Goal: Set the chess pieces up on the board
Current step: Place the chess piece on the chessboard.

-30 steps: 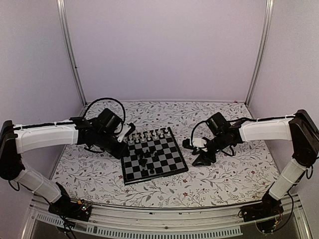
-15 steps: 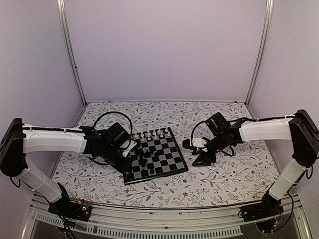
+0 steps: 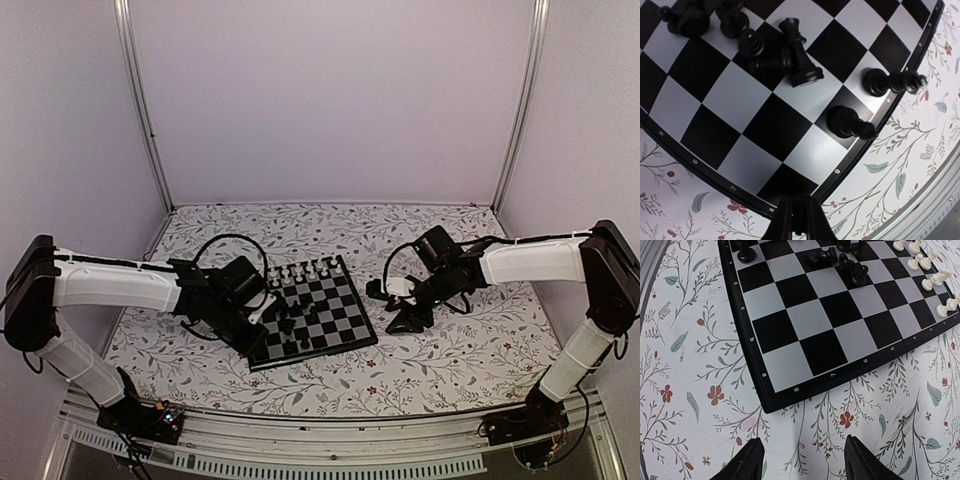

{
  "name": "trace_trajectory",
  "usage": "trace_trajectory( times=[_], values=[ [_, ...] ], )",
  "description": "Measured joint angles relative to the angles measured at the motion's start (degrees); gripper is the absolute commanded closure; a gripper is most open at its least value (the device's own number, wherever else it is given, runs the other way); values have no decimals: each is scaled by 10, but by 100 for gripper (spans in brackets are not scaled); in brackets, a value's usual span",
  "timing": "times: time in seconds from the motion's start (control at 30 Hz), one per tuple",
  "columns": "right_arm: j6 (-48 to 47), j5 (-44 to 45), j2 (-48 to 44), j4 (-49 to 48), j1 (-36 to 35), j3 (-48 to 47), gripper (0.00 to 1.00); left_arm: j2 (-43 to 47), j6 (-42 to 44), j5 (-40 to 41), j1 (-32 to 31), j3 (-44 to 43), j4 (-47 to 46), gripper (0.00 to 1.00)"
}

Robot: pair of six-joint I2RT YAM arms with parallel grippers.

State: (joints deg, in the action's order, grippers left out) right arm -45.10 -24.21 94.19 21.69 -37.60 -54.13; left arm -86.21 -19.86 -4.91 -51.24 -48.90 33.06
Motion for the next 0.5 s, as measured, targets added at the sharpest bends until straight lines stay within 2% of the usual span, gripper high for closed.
trace_trajectory(
  times=[0.5],
  values=[
    [0,0,0,2,0,0,43,-25,-23,26,-2,-4,12,72]
  ],
)
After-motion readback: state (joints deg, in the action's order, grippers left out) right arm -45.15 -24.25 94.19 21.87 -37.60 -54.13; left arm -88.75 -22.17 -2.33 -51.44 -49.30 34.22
